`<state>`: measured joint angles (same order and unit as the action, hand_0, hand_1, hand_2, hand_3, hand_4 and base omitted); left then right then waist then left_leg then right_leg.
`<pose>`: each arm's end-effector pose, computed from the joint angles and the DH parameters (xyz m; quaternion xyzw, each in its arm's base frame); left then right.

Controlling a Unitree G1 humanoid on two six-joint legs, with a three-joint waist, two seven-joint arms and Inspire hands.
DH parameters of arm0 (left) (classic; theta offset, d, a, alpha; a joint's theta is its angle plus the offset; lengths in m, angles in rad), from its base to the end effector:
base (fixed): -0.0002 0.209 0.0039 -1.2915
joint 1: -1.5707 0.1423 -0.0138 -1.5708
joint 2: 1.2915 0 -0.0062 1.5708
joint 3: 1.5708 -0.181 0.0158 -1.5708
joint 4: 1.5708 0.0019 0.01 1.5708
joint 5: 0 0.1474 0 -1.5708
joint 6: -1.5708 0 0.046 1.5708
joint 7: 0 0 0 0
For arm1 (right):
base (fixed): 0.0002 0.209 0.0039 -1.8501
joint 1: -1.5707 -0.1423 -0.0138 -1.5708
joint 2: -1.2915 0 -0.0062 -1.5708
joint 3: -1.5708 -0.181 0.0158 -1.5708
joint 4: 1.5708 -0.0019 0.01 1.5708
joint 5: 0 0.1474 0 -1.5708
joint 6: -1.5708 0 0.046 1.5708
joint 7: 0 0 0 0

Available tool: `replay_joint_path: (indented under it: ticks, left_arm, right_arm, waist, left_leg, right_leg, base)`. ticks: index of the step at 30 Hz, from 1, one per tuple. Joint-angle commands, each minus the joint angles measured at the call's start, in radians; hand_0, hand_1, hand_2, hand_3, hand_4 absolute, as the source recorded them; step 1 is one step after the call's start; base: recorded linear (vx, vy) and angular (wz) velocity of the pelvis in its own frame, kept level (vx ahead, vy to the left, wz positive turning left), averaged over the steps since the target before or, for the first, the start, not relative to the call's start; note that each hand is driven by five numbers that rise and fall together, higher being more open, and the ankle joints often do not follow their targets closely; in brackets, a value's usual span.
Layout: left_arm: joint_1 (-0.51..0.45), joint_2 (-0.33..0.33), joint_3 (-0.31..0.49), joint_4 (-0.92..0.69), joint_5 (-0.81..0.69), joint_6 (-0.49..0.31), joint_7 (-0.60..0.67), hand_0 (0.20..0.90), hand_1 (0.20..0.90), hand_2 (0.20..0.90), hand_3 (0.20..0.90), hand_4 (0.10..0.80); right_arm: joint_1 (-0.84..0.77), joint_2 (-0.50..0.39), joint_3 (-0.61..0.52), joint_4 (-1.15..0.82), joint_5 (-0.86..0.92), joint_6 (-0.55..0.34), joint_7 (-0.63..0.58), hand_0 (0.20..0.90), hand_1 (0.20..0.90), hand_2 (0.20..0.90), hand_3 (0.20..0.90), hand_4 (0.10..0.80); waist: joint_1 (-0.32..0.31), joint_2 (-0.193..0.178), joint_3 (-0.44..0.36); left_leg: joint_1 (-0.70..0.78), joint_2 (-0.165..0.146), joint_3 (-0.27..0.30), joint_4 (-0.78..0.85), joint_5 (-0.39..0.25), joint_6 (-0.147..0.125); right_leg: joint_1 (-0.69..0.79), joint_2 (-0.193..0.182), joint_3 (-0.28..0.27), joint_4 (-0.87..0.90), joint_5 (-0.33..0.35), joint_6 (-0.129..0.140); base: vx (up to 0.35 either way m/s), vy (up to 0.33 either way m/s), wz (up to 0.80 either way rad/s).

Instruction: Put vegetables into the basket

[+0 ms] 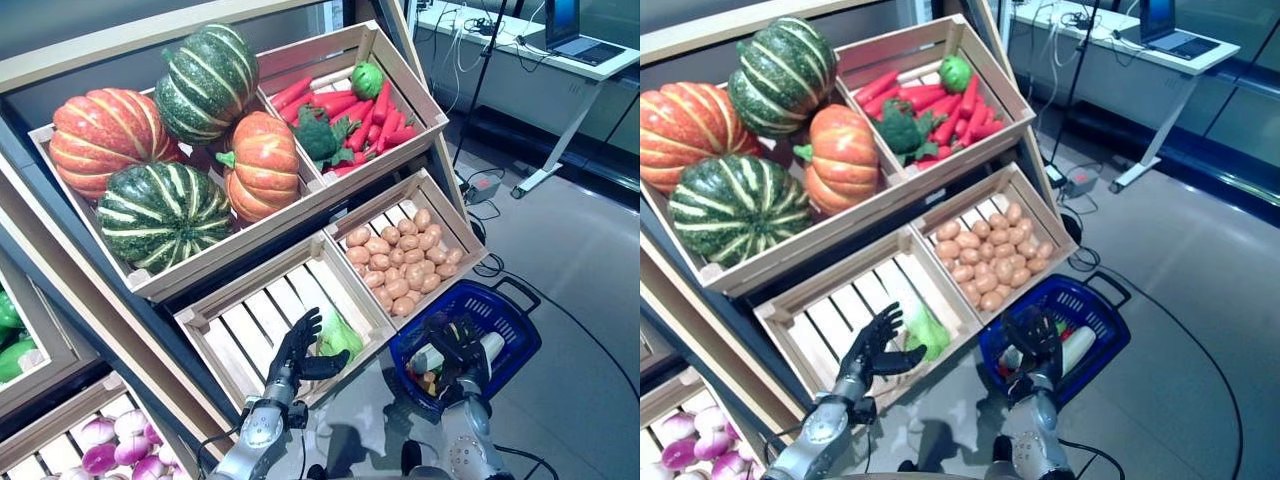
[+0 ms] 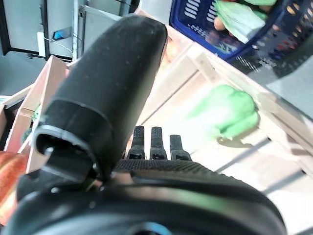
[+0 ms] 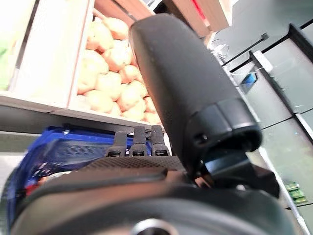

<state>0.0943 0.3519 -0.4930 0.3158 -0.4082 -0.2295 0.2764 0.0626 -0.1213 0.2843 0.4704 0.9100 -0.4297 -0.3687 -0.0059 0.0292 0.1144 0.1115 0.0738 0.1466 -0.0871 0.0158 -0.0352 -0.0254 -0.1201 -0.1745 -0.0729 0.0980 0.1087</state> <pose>0.1562 0.1506 -0.0347 0.0058 0.1647 -0.0186 0.9862 0.1692 -0.1465 -0.0423 0.3082 0.1547 -0.2543 0.9035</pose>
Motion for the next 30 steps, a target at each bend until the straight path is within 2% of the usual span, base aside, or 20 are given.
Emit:
replay_joint_path:
  ticks: [1, 4, 6, 11, 13, 15, 18, 20, 24, 27, 30]
  left_arm:
    - [-0.093, 0.003, 0.047, -0.040, -0.006, -0.096, 0.039, 0.900, 0.900, 0.900, 0.900, 0.800]
    - [-0.097, -0.016, 0.053, -0.029, 0.035, -0.097, 0.053, 0.900, 0.900, 0.900, 0.900, 0.800]
    - [-0.099, -0.015, 0.056, -0.032, 0.073, -0.100, 0.063, 0.900, 0.900, 0.900, 0.900, 0.800]
    - [-0.110, 0.029, 0.088, -0.031, 0.264, -0.121, 0.133, 0.900, 0.900, 0.900, 0.900, 0.800]
    - [-0.119, 0.077, 0.121, -0.034, 0.409, -0.114, 0.184, 0.900, 0.900, 0.900, 0.900, 0.800]
    - [-0.125, 0.107, 0.146, -0.035, 0.479, -0.085, 0.209, 0.900, 0.900, 0.900, 0.900, 0.800]
    - [-0.148, 0.199, 0.207, -0.019, 0.730, -0.063, 0.259, 0.900, 0.900, 0.900, 0.900, 0.800]
    - [-0.151, 0.255, 0.236, -0.019, 0.827, -0.031, 0.255, 0.900, 0.900, 0.900, 0.900, 0.800]
    - [-0.164, 0.360, 0.261, 0.025, 0.964, -0.007, 0.251, 0.900, 0.900, 0.900, 0.900, 0.800]
    - [-0.177, 0.402, 0.261, 0.065, 1.005, 0.013, 0.251, 0.900, 0.900, 0.900, 0.900, 0.800]
    - [-0.215, 0.438, 0.228, 0.142, 1.091, 0.055, 0.236, 0.900, 0.900, 0.900, 0.900, 0.800]
  right_arm:
    - [-0.075, -0.007, -0.011, -0.105, -0.049, -0.068, 0.076, 0.900, 0.900, 0.900, 0.900, 0.800]
    - [-0.080, -0.012, -0.027, -0.089, -0.024, -0.052, 0.056, 0.900, 0.900, 0.900, 0.900, 0.800]
    - [-0.075, -0.014, -0.031, -0.085, -0.024, -0.054, 0.059, 0.900, 0.900, 0.900, 0.900, 0.800]
    - [-0.054, -0.016, -0.039, -0.092, -0.041, -0.052, 0.053, 0.900, 0.900, 0.900, 0.900, 0.800]
    - [-0.045, -0.026, -0.049, -0.095, -0.042, -0.039, 0.064, 0.900, 0.900, 0.900, 0.900, 0.800]
    - [-0.040, -0.032, -0.054, -0.099, -0.048, -0.028, 0.072, 0.900, 0.900, 0.900, 0.900, 0.800]
    - [-0.023, -0.056, -0.073, -0.113, -0.062, 0.004, 0.097, 0.900, 0.900, 0.900, 0.900, 0.800]
    - [-0.016, -0.070, -0.087, -0.117, -0.065, 0.018, 0.111, 0.900, 0.900, 0.900, 0.900, 0.800]
    - [-0.004, -0.094, -0.108, -0.115, -0.069, 0.036, 0.154, 0.900, 0.900, 0.900, 0.900, 0.800]
    - [0.002, -0.107, -0.116, -0.112, -0.076, 0.049, 0.183, 0.900, 0.900, 0.900, 0.900, 0.800]
    - [0.002, -0.129, -0.113, -0.116, -0.093, 0.075, 0.240, 0.900, 0.900, 0.900, 0.900, 0.800]
  waist:
    - [0.024, -0.031, -0.015]
    - [0.036, -0.033, -0.024]
    - [0.040, -0.031, -0.027]
    - [0.043, -0.019, -0.032]
    - [0.040, -0.011, -0.037]
    - [0.039, -0.005, -0.039]
    - [0.030, 0.011, -0.046]
    - [0.026, 0.019, -0.050]
    - [0.010, 0.034, -0.058]
    - [-0.002, 0.042, -0.063]
    - [-0.021, 0.050, -0.068]
  left_leg:
    - [-0.066, 0.011, -0.048, 0.004, 0.055, -0.002]
    - [-0.065, 0.032, -0.046, 0.000, 0.066, -0.021]
    - [-0.067, 0.034, -0.050, 0.000, 0.067, -0.023]
    - [-0.069, 0.030, -0.058, 0.000, 0.063, -0.028]
    - [-0.067, 0.027, -0.060, 0.000, 0.060, -0.030]
    - [-0.068, 0.024, -0.062, 0.000, 0.059, -0.031]
    - [-0.069, 0.013, -0.067, 0.000, 0.057, -0.034]
    - [-0.070, 0.009, -0.066, 0.000, 0.057, -0.035]
    - [-0.072, 0.004, -0.052, 0.000, 0.058, -0.040]
    - [-0.069, 0.001, -0.043, 0.000, 0.058, -0.041]
    - [-0.064, -0.002, -0.029, 0.000, 0.057, -0.041]
  right_leg:
    - [0.055, -0.036, -0.051, 0.027, 0.012, -0.003]
    - [0.089, -0.032, -0.070, -0.005, 0.013, -0.008]
    - [0.097, -0.033, -0.078, -0.009, 0.009, -0.009]
    - [0.106, -0.044, -0.093, -0.009, 0.002, -0.007]
    - [0.109, -0.049, -0.092, -0.009, -0.001, -0.007]
    - [0.109, -0.051, -0.089, -0.010, -0.002, -0.006]
    - [0.109, -0.058, -0.080, -0.011, -0.005, -0.004]
    - [0.107, -0.061, -0.075, -0.012, -0.005, -0.002]
    - [0.103, -0.070, -0.068, -0.013, -0.003, 0.006]
    - [0.103, -0.073, -0.062, -0.012, -0.004, 0.010]
    - [0.099, -0.077, -0.053, -0.010, -0.004, 0.015]
  base:
    - [0.021, -0.098, 0.10]
    - [0.030, -0.085, 0.00]
    - [0.021, -0.043, 0.04]
    - [0.004, -0.006, 0.01]
    - [0.038, 0.042, 0.00]
    - [0.028, 0.059, 0.01]
    - [0.023, 0.107, 0.01]
    - [0.016, 0.097, -0.01]
    - [0.018, 0.102, 0.00]
    - [0.040, 0.107, 0.00]
    - [0.075, 0.131, -0.02]
